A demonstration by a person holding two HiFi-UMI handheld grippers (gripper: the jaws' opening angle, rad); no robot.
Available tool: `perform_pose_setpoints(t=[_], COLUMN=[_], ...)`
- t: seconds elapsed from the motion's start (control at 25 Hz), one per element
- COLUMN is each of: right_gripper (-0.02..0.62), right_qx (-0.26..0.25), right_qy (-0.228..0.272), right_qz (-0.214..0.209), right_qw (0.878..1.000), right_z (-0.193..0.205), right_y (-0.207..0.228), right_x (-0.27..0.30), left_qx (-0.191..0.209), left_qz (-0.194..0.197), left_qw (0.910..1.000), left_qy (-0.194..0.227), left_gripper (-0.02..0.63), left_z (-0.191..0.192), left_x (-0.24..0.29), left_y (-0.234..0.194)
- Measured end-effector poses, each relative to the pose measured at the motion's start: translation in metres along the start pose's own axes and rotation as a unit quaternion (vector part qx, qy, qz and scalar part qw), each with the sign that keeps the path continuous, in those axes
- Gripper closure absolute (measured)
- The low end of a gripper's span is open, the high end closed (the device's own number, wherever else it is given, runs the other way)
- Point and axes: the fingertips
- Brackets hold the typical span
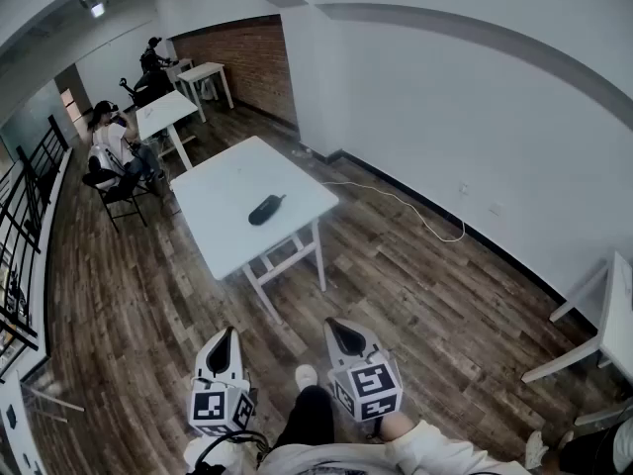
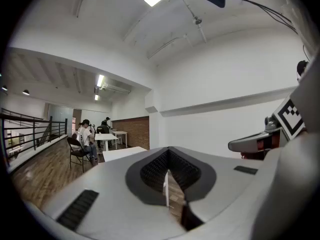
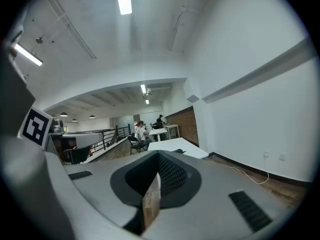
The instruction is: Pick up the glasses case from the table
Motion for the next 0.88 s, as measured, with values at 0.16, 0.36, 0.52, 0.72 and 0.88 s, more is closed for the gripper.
perform_pose_setpoints(t=[0.16,0.36,0.52,0.72,0.88], right_gripper=[0.591,0.591,0.591,0.591,0.591], right_qx=[0.002,0.014,-0.004,-0.020,-0.016], right_qy=[-0.005,-0.019,-0.028,-0.029,-0.044], right_qz=[0.007,0.018,0.007,0.005,0.014], right_qw=[1.000,1.000,1.000,0.999,0.999], right_z=[-0.006,-0.031,-0.076,-0.133,-0.147], right_y=[0.015,0.043,0.054,0.061,0.076], right_x=[0.047,0.147,0.249,0.335,0.371], left_qx=[-0.006,0.003,-0.005,0.000,-0.009], left_qz=[0.001,0.020,0.015,0.013,0.031], left_qw=[0.9999,0.9998,0.9998,0.9999,0.9994], left_qy=[0.009,-0.006,-0.013,0.001,-0.015], left_gripper=[0.580,0.580,0.580,0.580,0.580], left_z=[0.001,-0.018,-0.049,-0.078,-0.077], left_x=[0.052,0.144,0.226,0.313,0.350], left_y=[-0.032,-0.073,-0.132,-0.192,-0.200])
Point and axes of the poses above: the fingertips, and each gripper's own axes: x forward along the fingers, y to its right, z out of its underside, and after that the axes turned 13 degrees about -y, right-handed
